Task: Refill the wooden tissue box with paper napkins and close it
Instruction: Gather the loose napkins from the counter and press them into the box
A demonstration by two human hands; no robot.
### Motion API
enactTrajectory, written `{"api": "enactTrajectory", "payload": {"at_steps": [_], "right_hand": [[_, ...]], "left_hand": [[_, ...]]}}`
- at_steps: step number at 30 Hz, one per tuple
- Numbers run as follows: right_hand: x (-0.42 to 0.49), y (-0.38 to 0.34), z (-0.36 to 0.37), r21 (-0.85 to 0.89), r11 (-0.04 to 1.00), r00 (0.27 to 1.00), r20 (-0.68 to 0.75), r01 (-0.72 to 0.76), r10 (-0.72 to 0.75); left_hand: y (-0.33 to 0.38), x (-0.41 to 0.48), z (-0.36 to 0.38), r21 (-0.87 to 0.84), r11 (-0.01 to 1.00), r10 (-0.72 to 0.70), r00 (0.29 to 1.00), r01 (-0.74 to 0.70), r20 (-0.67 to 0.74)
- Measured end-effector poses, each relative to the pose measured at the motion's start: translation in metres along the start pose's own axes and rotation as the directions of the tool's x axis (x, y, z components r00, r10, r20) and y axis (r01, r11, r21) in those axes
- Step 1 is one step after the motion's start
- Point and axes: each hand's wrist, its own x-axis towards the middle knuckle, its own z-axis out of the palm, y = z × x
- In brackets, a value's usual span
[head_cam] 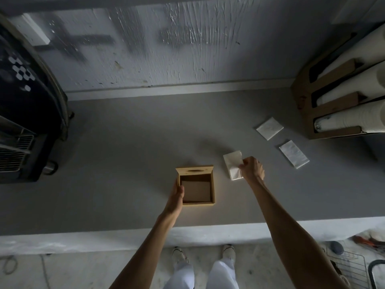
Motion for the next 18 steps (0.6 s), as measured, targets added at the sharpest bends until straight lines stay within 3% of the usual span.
{"api": "enactTrajectory", "payload": {"at_steps": [8, 14, 18], "right_hand": [[0.012, 0.048, -0.051, 0.299, 0.954, 1.000, -0.006, -0.007, 0.010], [0.045, 0.093, -0.139, 0.288, 0.954, 0.980, -0.197, 0.081, -0.024], [0.080, 0.109, -0.175, 0.166, 0.977, 0.982, -0.154, 0.137, -0.111]], "left_hand": [[0.003, 0.008, 0.025, -0.014, 1.000, -0.005, 1.000, 0.005, -0.012], [0.016, 0.020, 0.073, -0.001, 0.999, -0.049, 0.998, 0.049, 0.045], [0.015, 0.029, 0.091, -0.046, 0.999, -0.025, 1.000, 0.026, 0.017]]}}
